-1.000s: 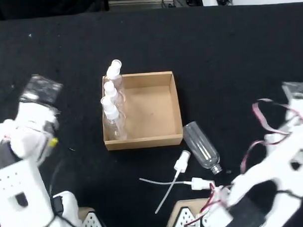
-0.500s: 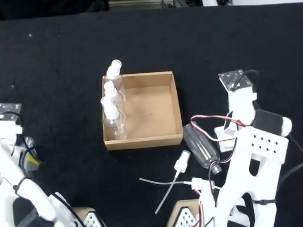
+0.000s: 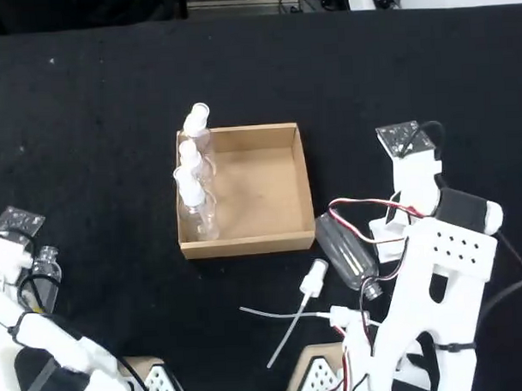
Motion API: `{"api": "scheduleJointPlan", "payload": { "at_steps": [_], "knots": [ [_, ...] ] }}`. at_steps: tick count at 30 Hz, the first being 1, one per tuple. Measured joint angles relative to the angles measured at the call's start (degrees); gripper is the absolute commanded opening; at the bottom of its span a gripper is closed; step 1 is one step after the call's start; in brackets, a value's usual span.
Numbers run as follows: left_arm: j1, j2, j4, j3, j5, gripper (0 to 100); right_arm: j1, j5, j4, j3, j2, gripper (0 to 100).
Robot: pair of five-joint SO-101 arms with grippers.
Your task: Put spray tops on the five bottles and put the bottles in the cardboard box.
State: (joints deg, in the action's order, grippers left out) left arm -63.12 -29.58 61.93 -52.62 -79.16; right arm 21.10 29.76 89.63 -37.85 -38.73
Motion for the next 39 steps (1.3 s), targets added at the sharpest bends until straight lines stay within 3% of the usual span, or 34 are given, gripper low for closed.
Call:
{"api": "scheduleJointPlan", "payload": {
  "at_steps": [12,18,21,25,28,32,35,39],
  "knots": [
    [-0.6,-0.2,-13.9,-9.9,-1.1,24,0.0,0.0,0.0,0.0,0.0,14.9],
    [-0.5,-0.2,-13.9,-10.1,-1.1,3,-0.3,0.0,0.0,0.0,0.0,14.9],
    [-0.4,-1.6,-13.1,-10.6,-1.1,4,-0.5,0.0,0.0,0.0,0.0,14.9],
    [0.8,-8.3,-6.2,-10.6,1.8,4,-1.9,2.6,2.1,0.0,0.0,14.9],
    [4.7,-16.9,-0.2,-10.6,8.3,4,-3.3,7.9,5.5,0.0,0.0,15.0],
    [11.3,-31.4,4.0,-12.0,23.7,4,-4.1,10.1,6.9,0.0,0.0,14.9],
    [16.6,-41.8,4.7,-14.8,37.5,4,-7.9,6.1,7.3,0.0,0.0,14.9],
    [21.6,-50.1,4.8,-18.5,51.3,4,-16.1,-5.1,7.3,0.0,0.0,14.9]
  ]
}}
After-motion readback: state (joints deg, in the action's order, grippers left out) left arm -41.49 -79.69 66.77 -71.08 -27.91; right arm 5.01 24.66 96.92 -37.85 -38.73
